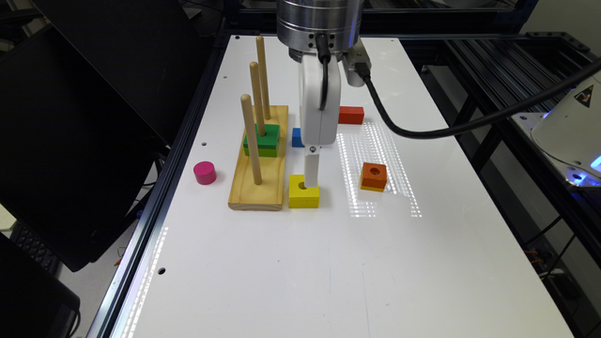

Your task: Pick up yellow block.

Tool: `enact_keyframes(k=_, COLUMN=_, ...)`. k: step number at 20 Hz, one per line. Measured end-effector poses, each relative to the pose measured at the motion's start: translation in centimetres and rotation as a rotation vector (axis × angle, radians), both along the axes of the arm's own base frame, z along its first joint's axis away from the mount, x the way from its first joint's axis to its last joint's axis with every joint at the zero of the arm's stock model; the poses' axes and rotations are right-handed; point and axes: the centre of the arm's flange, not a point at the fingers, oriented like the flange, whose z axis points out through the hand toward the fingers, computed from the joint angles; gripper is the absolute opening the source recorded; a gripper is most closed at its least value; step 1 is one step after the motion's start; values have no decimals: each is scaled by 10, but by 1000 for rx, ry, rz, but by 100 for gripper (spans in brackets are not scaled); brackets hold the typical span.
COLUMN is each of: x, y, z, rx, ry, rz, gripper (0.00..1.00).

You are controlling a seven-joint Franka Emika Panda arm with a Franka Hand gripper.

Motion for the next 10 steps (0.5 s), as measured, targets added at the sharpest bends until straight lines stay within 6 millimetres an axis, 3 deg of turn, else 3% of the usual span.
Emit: enact_keyframes(k=10, x=-1, y=-1, z=-14, rx=4, ry=12, rz=2, gripper=100)
